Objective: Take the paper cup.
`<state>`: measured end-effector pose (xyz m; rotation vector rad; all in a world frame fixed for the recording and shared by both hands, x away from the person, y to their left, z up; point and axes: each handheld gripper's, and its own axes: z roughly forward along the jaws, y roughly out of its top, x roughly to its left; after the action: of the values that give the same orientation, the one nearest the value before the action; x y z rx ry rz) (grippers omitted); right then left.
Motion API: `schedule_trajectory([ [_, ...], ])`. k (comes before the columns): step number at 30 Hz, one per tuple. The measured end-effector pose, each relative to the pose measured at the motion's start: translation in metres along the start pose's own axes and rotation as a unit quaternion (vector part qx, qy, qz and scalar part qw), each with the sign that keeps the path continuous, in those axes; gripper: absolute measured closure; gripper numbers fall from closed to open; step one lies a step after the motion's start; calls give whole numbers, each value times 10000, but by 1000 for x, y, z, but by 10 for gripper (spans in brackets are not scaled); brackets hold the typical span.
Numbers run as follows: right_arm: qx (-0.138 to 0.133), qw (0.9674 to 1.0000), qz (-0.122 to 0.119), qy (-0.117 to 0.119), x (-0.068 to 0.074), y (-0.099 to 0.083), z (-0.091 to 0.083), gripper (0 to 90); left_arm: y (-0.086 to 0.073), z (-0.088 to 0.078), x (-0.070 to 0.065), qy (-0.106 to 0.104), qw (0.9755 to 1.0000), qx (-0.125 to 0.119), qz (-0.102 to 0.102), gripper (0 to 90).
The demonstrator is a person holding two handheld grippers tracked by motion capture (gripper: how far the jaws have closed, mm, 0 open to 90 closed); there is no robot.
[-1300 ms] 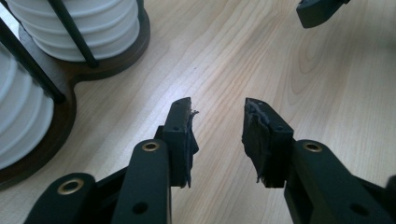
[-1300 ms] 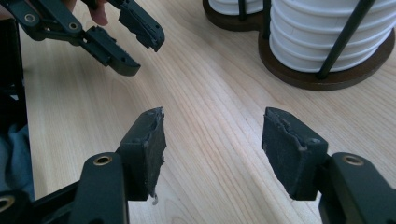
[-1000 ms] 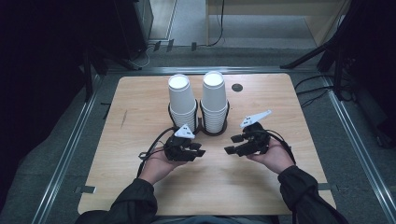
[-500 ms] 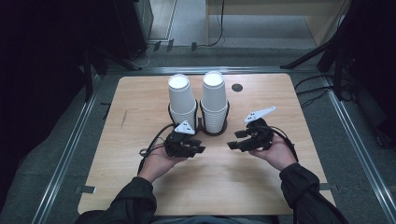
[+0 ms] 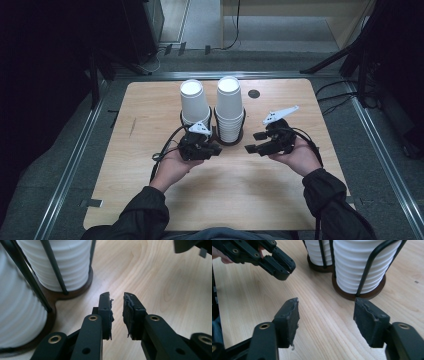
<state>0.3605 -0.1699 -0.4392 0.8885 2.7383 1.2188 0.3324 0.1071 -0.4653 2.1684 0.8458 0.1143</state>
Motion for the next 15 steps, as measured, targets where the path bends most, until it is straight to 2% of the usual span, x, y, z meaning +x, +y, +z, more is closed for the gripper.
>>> schedule_trajectory([
  [5,50,9999,-105,-97,-1,10,-10,345,12,-2,4,99,9997,-33,-225,803],
  [9,-20,9999,-55,-114,-3,19,-17,340,18,-5,6,157,9995,-75,-245,834],
  [10,-30,10000,-36,-85,-4,26,-21,342,23,-6,6,191,9994,-62,-264,844],
  [15,50,9999,-92,-134,-5,41,-22,335,31,-6,8,296,9993,-66,-225,866],
])
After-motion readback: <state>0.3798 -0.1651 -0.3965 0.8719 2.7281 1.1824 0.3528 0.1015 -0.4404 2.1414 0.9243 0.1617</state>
